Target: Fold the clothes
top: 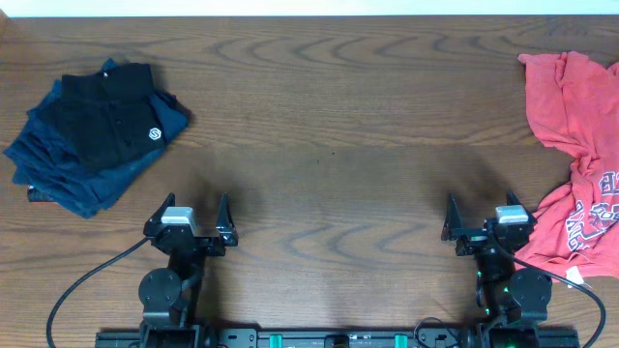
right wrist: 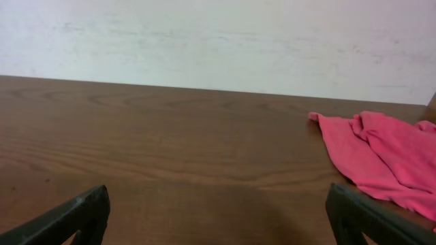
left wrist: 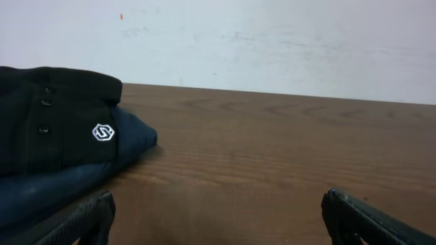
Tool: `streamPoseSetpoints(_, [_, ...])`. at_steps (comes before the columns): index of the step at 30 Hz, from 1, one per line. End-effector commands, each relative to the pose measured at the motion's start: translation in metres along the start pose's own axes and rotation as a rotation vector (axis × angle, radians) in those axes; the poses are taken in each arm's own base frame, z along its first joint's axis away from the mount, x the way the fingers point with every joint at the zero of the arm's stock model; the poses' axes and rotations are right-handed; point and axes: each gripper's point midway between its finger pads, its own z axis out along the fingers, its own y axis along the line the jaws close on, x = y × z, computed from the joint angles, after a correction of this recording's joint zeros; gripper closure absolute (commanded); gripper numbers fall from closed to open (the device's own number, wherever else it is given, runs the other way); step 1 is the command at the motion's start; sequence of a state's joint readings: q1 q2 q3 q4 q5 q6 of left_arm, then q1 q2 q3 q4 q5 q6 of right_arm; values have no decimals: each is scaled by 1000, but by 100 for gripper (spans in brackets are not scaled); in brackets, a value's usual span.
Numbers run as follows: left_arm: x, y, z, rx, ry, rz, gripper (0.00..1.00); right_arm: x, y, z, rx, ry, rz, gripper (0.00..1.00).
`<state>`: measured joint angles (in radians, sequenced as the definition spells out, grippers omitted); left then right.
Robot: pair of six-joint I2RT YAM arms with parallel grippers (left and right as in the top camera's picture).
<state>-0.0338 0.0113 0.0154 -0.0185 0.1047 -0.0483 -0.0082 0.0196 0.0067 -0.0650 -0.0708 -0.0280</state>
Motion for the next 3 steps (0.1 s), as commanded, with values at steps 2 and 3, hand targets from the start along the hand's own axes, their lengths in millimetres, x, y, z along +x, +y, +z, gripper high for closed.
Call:
streamPoseSetpoints(2, [16, 0, 1, 8, 54, 6, 2, 2, -2, 0, 8, 6, -10, 1])
streamPoseSetpoints(3, [16, 0, 1, 7, 53, 6, 2, 2, -2, 0, 9, 6, -10, 1])
